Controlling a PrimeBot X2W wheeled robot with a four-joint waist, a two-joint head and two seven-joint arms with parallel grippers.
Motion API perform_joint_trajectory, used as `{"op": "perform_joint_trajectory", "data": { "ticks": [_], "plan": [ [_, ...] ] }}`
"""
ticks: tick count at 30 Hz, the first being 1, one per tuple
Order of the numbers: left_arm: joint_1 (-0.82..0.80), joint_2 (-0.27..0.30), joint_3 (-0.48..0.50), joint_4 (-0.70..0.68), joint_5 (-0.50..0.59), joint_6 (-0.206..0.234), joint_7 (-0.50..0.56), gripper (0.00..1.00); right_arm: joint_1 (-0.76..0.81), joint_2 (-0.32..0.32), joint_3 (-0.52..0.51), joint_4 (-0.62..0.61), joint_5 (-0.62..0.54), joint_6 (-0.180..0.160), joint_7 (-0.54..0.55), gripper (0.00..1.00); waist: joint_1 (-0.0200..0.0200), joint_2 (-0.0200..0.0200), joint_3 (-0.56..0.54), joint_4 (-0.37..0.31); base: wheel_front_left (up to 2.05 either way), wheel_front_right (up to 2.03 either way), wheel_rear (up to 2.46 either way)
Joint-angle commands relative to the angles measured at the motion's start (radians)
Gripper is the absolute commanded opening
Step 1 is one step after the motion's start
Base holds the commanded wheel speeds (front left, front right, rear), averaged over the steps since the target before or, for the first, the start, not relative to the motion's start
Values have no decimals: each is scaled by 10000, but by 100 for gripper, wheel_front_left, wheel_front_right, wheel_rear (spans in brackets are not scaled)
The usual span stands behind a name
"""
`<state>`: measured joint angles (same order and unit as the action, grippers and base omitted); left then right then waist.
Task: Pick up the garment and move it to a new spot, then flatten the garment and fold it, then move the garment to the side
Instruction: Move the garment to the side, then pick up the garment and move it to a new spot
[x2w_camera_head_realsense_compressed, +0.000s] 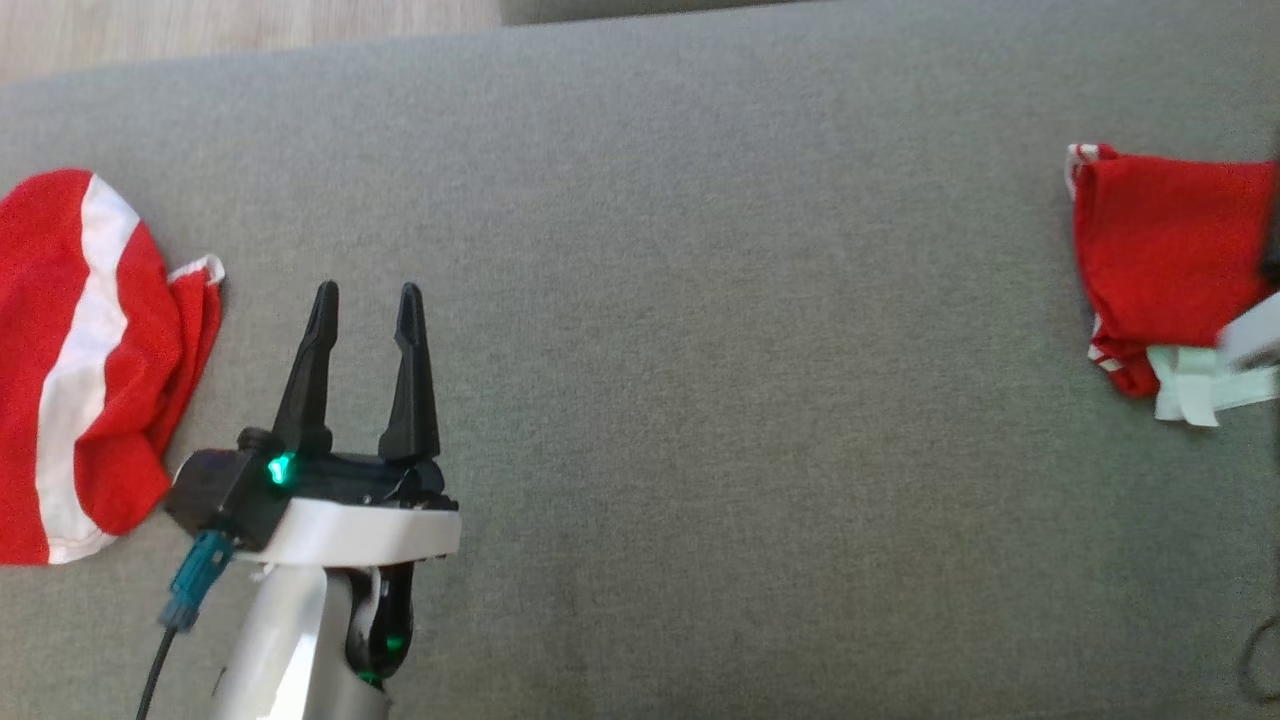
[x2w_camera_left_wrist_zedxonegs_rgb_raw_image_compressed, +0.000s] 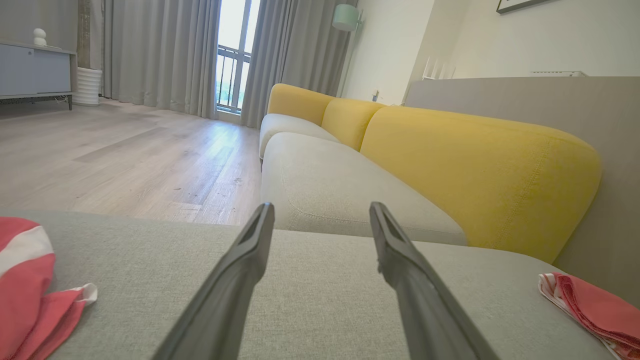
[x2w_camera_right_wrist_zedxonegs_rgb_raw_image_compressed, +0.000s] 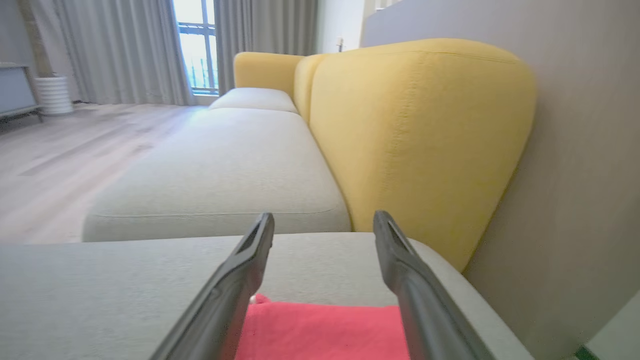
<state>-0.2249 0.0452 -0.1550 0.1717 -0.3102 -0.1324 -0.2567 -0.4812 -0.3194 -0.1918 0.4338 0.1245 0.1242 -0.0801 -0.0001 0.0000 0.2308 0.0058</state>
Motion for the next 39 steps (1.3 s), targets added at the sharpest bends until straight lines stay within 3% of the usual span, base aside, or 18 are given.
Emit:
{"op": "perform_joint_trajectory", "data": {
  "ticks": [1,9,14,24,39],
  "plan": [
    [-43,51,433,-396,-92,17,-51,100,335,257,426,-751,173,65,-77,100,1,0,-249,-94,0,0,0],
    [402,51,542,-404,-114,17,-51,100,1604,1897,1058,-2007,479,65,-277,100,1,0,-888,-264,0,0,0],
    [720,51,485,-367,-110,17,-51,100,2545,2463,1551,-2019,528,65,-640,100,1,0,-1202,-335,0,0,0],
    [1091,51,475,-362,-125,17,-51,100,3518,2685,1997,-1489,987,65,-1398,100,1,0,-1383,-391,0,0,0],
    [1237,51,434,-283,-138,17,-51,100,3497,2690,2234,-1060,1095,65,-1683,100,1,0,-1540,-324,0,0,0]
  ]
}}
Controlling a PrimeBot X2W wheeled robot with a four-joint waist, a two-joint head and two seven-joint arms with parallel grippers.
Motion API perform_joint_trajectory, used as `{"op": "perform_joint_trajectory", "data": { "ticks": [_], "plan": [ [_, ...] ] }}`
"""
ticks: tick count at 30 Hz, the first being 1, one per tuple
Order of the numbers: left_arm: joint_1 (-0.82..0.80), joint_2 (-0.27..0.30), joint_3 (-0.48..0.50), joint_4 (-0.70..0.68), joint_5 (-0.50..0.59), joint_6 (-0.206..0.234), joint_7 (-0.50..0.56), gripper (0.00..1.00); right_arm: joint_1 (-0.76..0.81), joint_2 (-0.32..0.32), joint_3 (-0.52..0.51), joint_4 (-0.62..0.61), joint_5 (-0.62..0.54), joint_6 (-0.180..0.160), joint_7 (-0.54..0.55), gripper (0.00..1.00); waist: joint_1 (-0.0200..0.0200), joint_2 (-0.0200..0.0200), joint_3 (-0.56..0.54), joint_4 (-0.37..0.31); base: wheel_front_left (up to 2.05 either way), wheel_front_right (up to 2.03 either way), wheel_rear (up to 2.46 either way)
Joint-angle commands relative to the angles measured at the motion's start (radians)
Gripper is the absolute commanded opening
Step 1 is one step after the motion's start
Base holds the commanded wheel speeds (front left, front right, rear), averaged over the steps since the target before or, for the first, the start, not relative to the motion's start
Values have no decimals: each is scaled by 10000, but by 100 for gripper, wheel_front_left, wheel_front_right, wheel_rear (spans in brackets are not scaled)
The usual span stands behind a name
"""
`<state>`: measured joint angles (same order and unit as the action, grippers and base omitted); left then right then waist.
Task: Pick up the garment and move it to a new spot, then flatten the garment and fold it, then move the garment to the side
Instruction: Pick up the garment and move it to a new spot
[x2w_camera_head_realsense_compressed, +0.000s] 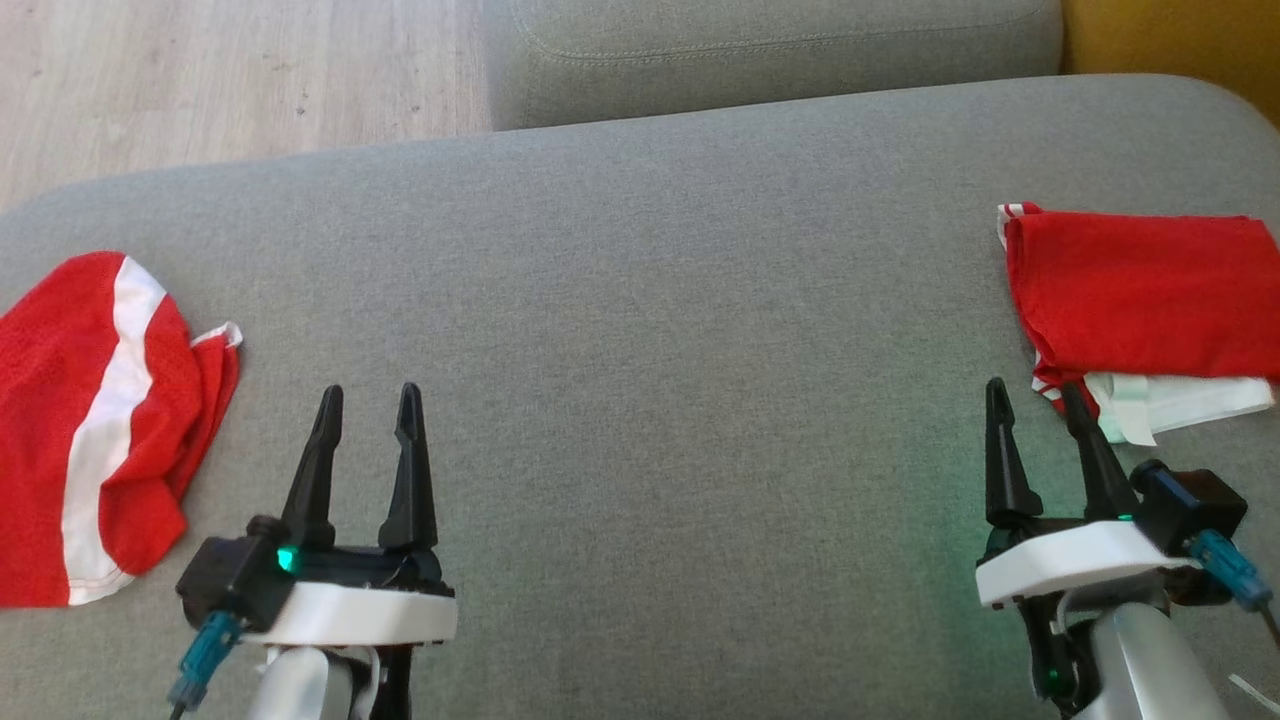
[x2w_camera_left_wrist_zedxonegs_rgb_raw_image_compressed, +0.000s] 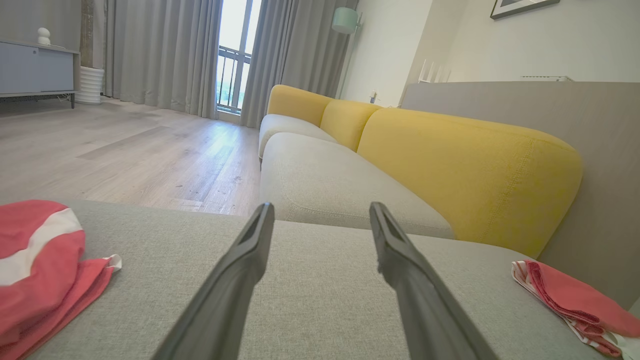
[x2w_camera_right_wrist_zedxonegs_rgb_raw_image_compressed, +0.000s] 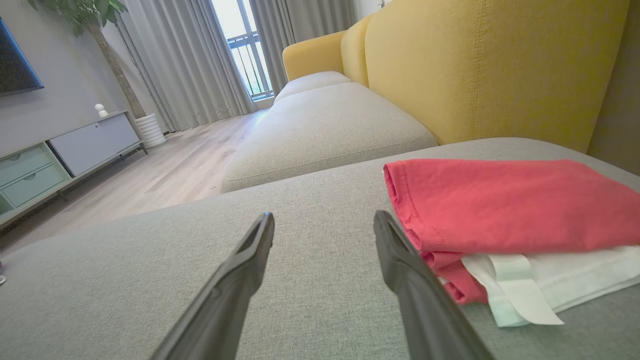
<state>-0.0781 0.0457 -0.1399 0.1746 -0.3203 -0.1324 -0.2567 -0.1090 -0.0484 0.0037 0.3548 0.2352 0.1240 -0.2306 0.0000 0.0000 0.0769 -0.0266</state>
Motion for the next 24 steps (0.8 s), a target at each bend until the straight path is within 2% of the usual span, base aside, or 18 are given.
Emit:
{"op": "perform_joint_trajectory", "data": {
  "ticks": [1,14,24],
  "plan": [
    [-224,45,285,-303,-38,17,-51,100,-230,-19,286,-249,-14,67,-182,100,0,0,-5,4,0,0,0],
    [-280,45,297,-256,-102,17,-51,100,-236,-19,408,-177,-10,67,-232,100,0,0,-36,251,0,0,0],
    [-274,45,501,-259,-112,86,-51,100,-245,-19,1144,-304,94,67,-195,100,0,0,-139,1057,0,0,0]
  ]
}}
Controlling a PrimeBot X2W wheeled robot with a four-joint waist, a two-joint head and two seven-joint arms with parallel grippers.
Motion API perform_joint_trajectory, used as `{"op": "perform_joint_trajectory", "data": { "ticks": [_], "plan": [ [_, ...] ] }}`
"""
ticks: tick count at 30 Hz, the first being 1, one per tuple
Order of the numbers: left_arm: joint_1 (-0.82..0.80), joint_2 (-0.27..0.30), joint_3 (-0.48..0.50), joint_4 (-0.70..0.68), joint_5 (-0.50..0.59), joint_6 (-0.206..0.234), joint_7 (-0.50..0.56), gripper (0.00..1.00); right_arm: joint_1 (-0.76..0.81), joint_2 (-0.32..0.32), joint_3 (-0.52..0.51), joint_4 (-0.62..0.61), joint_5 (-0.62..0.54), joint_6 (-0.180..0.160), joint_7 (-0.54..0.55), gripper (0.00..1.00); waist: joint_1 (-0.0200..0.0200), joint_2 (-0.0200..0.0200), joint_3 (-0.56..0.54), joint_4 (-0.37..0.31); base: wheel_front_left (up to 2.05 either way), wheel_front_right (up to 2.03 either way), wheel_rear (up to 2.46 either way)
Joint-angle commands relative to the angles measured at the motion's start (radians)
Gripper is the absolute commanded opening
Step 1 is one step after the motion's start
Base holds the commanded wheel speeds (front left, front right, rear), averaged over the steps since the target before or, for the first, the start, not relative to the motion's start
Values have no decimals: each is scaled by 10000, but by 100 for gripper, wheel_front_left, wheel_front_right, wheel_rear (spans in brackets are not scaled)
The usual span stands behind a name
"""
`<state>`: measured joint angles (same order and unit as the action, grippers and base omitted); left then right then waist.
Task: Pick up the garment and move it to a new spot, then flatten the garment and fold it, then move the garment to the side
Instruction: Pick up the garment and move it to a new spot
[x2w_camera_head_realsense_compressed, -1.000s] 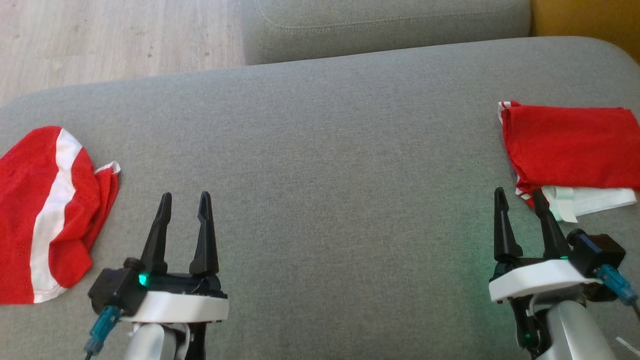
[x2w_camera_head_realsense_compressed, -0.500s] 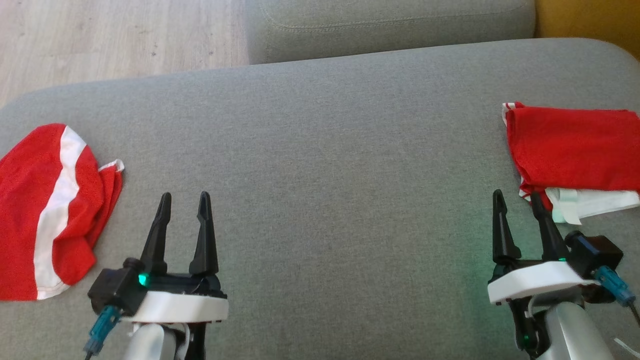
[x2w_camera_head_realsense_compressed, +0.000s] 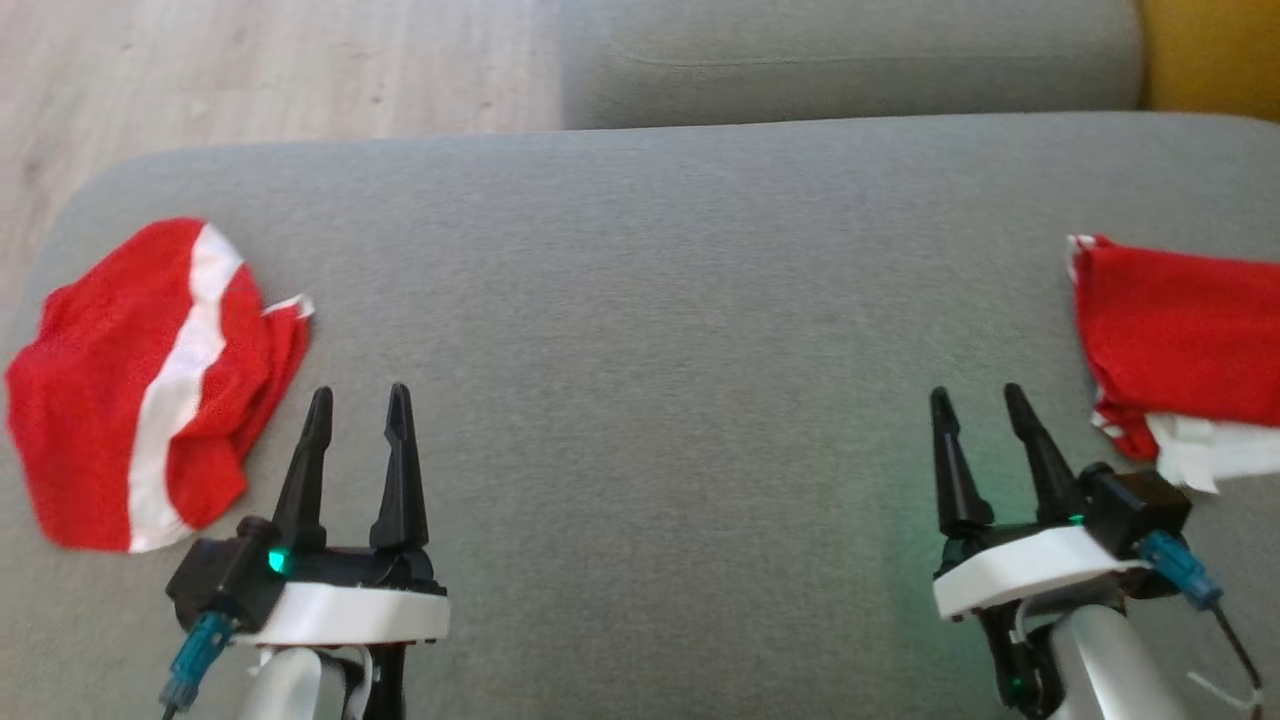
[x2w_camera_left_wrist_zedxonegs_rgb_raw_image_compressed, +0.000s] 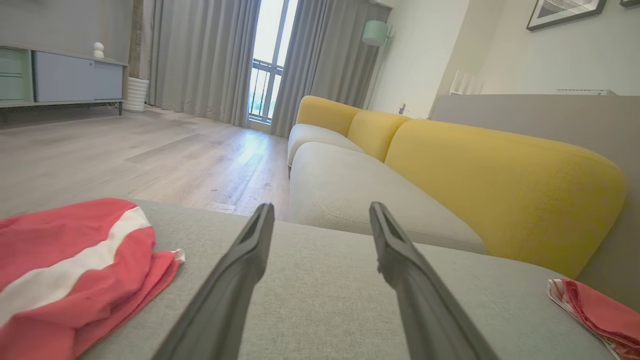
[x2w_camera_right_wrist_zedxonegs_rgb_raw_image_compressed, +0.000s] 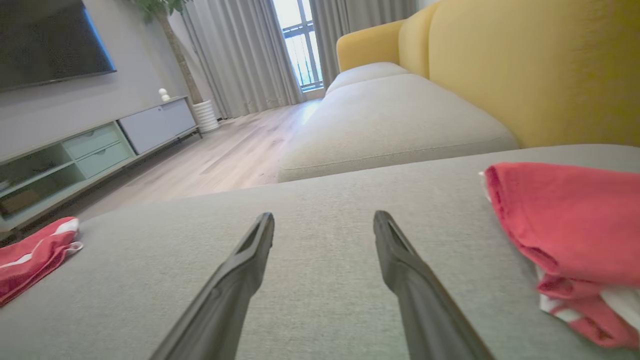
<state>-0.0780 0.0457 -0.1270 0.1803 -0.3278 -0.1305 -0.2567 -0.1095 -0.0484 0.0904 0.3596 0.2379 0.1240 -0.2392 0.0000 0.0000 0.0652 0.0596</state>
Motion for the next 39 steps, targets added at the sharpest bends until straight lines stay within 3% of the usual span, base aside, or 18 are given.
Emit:
{"op": "perform_joint_trajectory", "data": {
  "ticks": [1,13,22,31,39],
  "plan": [
    [-262,45,400,-313,-31,74,-51,100,-237,-19,362,-356,92,67,-101,100,0,0,-40,321,0,0,0],
    [-14,45,724,-242,16,105,-51,100,-132,-18,1089,-332,383,67,-102,100,0,0,-309,2035,0,0,0],
    [115,45,876,-259,-110,144,-51,100,-157,-18,1238,-173,570,67,-111,100,0,0,-434,2876,0,0,0],
    [7,45,1128,-332,78,120,-51,100,-286,-18,1365,-118,708,67,-144,100,0,0,-276,2886,0,0,0],
    [-1173,357,1530,198,526,58,-51,100,-663,-18,1066,-481,378,67,-4,100,0,0,733,2558,0,0,0]
  ]
}}
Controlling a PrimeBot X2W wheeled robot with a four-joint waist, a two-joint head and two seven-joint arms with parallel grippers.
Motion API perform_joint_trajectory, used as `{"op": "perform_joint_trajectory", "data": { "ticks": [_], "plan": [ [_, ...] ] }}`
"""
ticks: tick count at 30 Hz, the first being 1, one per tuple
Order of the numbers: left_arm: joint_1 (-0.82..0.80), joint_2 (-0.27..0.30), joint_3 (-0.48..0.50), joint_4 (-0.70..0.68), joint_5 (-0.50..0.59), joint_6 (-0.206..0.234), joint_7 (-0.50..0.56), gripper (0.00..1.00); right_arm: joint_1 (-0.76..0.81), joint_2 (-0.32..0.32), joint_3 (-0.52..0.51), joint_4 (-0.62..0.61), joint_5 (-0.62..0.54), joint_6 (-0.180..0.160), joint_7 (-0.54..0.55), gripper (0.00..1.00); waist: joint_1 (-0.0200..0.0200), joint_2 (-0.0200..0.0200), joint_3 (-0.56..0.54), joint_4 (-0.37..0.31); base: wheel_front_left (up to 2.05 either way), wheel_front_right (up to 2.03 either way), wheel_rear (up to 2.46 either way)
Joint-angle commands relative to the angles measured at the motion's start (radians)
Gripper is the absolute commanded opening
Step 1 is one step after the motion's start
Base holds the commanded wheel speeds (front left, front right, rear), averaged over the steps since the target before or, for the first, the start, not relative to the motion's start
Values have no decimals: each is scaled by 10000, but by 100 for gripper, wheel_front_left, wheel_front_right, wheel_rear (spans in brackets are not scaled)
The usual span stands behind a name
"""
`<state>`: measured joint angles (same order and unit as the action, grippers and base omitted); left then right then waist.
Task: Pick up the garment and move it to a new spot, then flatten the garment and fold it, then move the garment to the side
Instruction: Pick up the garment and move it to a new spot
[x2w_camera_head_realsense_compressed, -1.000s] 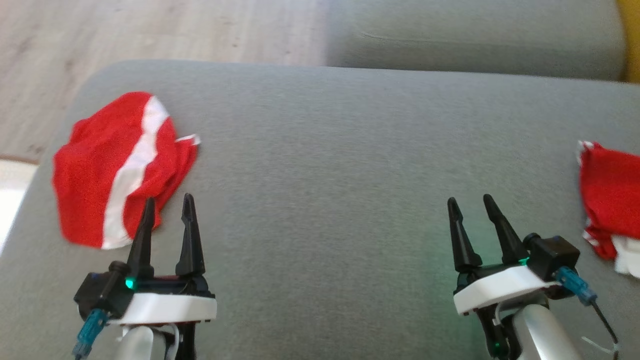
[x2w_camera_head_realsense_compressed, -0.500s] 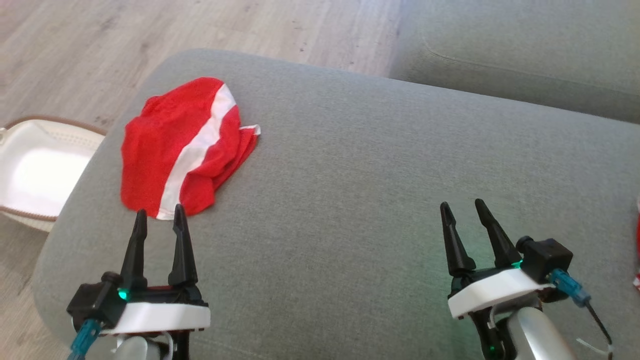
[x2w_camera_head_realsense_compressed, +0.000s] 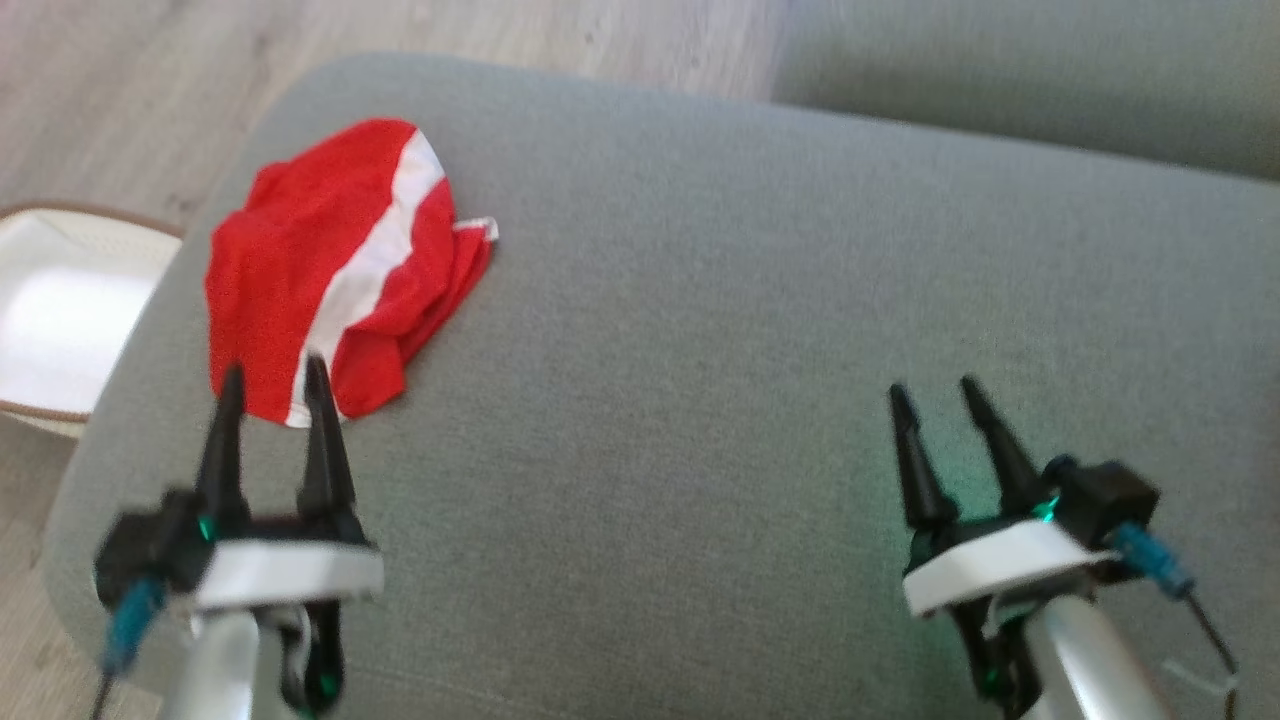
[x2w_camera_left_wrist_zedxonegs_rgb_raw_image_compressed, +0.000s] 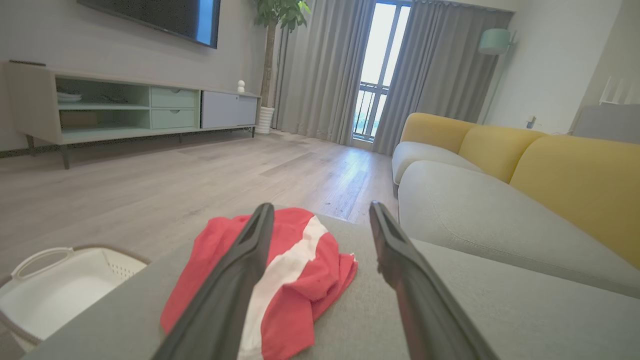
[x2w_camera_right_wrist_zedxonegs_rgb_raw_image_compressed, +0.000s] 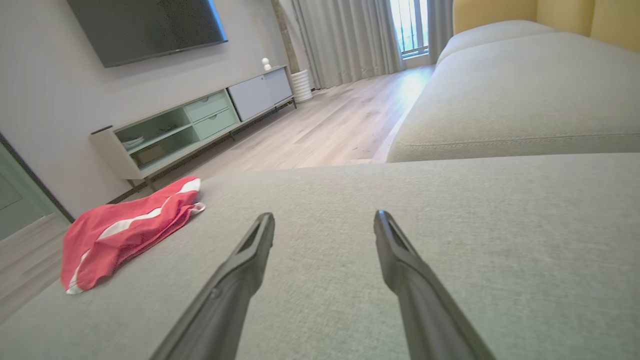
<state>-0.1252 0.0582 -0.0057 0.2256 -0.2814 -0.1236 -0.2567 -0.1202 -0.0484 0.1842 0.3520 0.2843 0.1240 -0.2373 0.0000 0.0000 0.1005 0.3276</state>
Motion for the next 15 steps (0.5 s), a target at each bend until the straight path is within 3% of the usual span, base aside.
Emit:
{"op": "perform_joint_trajectory", "data": {
  "ticks": [1,5,10,15],
  "plan": [
    [-992,383,274,-64,77,-23,-51,100,-620,-18,0,-531,-180,67,29,100,0,0,589,-136,0,0,0],
    [-2050,1040,-25,791,174,-48,233,100,-813,-18,-352,-951,-513,67,254,100,0,0,1154,-182,0,0,0],
    [-3881,2254,-766,2690,306,-65,1802,100,-1103,-18,-807,-1726,-929,67,687,100,0,0,1947,-369,0,0,0],
    [-5204,3276,-2468,3891,-741,-68,3225,100,-1501,-18,-1043,-2385,-1175,67,1027,100,0,0,2625,-700,0,0,0]
  ]
}}
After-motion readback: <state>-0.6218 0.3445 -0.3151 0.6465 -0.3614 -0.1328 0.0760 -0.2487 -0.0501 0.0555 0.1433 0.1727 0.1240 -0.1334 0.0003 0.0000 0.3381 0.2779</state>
